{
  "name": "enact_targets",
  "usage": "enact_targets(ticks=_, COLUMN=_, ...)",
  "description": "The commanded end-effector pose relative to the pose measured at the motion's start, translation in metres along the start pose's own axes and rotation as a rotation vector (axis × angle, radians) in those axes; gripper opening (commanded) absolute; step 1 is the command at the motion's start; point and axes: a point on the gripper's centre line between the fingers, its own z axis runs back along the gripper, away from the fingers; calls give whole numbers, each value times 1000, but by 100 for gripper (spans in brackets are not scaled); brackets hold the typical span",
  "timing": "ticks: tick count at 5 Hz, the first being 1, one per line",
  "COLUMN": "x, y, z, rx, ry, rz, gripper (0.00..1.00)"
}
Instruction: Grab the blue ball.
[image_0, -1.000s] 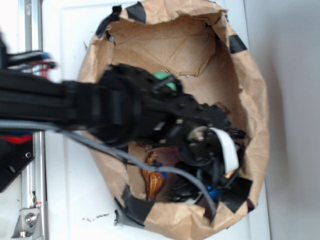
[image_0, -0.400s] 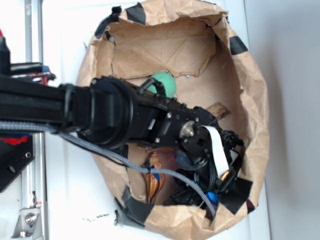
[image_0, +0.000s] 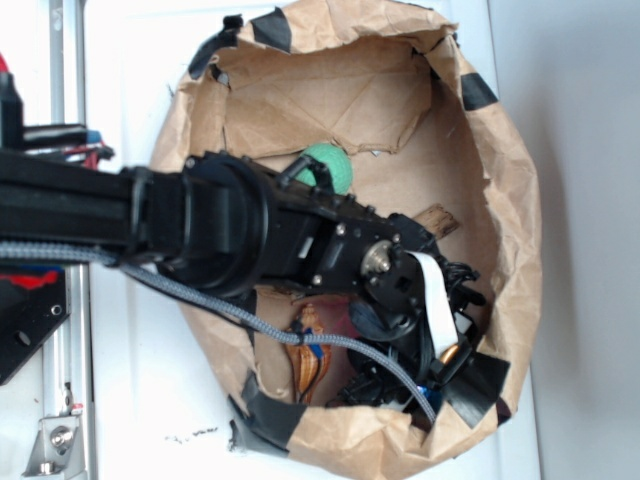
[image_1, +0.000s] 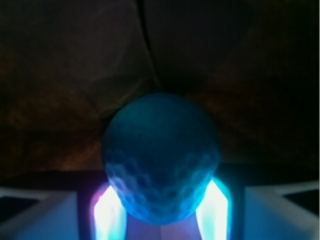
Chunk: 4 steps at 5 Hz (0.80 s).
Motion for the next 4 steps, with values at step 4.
enact_targets(ticks=4, x=-16, y=-7, z=119, rx=247, ry=189, rz=264, gripper=0)
